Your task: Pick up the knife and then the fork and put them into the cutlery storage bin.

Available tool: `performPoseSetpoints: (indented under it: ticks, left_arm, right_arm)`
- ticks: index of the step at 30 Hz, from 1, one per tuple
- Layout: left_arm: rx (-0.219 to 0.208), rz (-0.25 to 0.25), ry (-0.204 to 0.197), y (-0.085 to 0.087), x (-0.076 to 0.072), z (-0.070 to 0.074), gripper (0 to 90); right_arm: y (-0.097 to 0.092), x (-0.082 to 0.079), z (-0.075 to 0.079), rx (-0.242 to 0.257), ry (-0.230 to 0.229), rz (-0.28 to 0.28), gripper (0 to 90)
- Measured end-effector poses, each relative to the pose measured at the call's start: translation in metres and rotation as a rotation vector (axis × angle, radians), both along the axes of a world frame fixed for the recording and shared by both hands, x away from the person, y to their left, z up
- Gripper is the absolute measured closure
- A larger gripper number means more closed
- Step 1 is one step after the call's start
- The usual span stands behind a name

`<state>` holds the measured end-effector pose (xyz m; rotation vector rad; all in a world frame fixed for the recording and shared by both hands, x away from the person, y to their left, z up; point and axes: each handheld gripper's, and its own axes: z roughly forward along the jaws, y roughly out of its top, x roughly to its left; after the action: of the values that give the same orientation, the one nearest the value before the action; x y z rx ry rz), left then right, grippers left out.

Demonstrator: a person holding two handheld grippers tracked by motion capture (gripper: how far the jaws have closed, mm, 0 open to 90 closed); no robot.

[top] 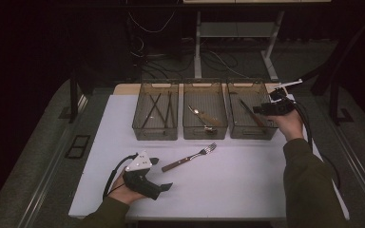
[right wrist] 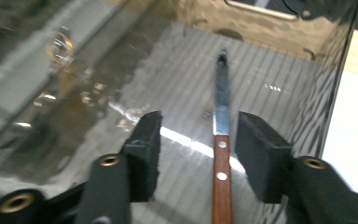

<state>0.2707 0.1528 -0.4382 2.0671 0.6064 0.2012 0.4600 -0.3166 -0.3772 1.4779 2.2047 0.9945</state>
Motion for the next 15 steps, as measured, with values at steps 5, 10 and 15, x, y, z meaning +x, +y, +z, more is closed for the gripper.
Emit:
performPoseSetpoints:
  ticks: [5, 10, 15]
  left_arm:
    - [-0.001, 0.006, 0.002, 0.0, 0.001, 0.0, 0.0]
    - [-0.001, 0.015, 0.003, 0.001, 0.001, 0.0, 0.0]
    - [0.005, 0.017, 0.004, 0.0, 0.002, 0.0, 0.0]
  right_arm:
    - [-0.003, -0.019, 0.01, 0.072, -0.05, 0.046, 36.7]
    - [-0.002, -0.044, 0.015, 0.105, -0.091, 0.095, 25.9]
    - [0.003, -0.07, 0.016, 0.109, -0.132, 0.143, 18.8]
